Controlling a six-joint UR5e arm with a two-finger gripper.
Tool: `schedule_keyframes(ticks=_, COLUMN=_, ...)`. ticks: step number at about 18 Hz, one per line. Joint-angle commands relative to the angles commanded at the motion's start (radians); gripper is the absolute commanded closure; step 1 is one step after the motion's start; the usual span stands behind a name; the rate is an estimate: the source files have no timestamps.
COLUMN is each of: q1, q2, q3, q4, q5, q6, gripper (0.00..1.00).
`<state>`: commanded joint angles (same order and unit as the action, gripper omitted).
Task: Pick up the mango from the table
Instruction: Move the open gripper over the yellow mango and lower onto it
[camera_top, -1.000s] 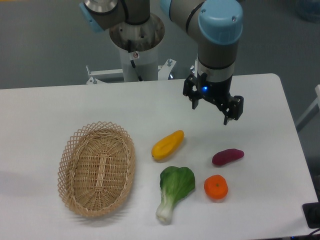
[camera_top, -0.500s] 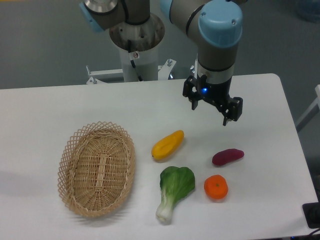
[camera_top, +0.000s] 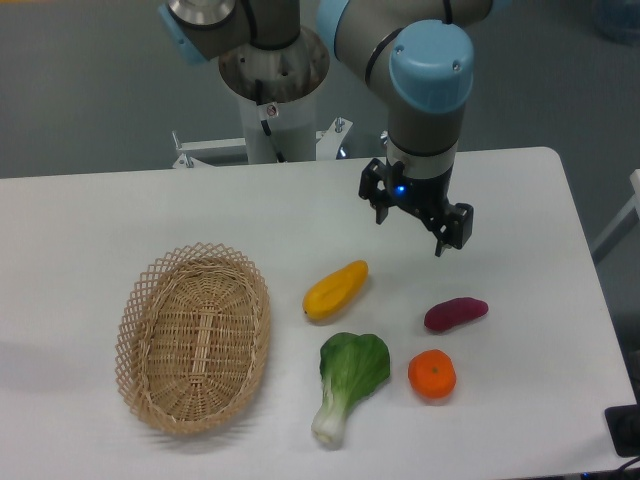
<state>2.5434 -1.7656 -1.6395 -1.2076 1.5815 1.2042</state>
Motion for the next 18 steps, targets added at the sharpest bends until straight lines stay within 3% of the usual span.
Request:
schedule_keyframes(ticks=4, q1=-0.011, q2=0.002, q3=-0.136, q4=0.167, q5=0.002, q6=-0.005, gripper=0.0)
schedule_keyframes(ticks=6, q1=-0.012, q2=0.002, q3=-0.186, q4=0.212, q5=0.002, q6=0.006, gripper=0.0)
schedule_keyframes(ticks=10, q1=-0.032, q2=-0.026, q3=-0.224, q4=0.224, q5=0.003, q6=0.009, gripper=0.0)
schedule_keyframes(ticks=18, q1=-0.077, q2=-0.112, q3=-0.235, q4=0.267, q5=0.009, q6=0.02, gripper=0.0)
